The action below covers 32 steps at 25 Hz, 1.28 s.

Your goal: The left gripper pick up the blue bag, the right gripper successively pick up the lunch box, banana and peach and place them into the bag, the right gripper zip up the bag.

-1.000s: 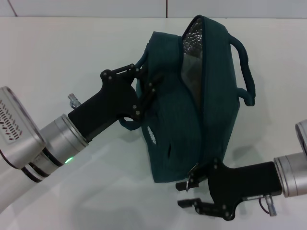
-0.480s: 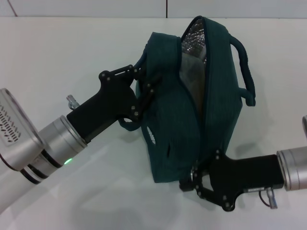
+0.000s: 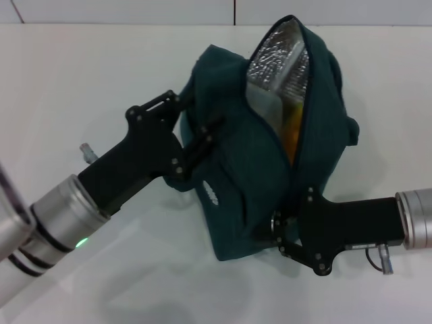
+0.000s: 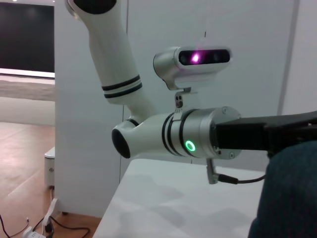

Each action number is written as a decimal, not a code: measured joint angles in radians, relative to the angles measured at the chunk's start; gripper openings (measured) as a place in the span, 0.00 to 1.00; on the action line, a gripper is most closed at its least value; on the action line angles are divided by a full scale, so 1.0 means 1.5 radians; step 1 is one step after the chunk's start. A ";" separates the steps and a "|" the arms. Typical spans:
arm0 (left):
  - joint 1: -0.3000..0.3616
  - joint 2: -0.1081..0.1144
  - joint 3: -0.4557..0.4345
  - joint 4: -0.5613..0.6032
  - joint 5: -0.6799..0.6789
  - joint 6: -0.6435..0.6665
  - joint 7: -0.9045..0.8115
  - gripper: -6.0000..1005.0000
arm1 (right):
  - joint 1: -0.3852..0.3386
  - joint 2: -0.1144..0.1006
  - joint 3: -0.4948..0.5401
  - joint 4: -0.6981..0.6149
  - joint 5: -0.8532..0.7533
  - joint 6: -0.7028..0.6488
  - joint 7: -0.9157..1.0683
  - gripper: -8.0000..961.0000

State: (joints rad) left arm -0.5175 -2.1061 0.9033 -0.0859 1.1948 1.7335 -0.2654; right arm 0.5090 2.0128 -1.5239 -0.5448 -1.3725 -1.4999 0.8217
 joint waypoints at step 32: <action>0.152 0.006 0.036 0.124 -0.046 0.101 -0.183 0.77 | 0.044 0.008 0.001 -0.056 0.030 0.028 -0.006 0.03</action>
State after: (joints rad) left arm -0.2902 -2.0973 0.9578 0.0997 1.1253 1.8854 -0.5406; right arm 0.5747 2.0252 -1.5219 -0.6289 -1.3274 -1.4582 0.8132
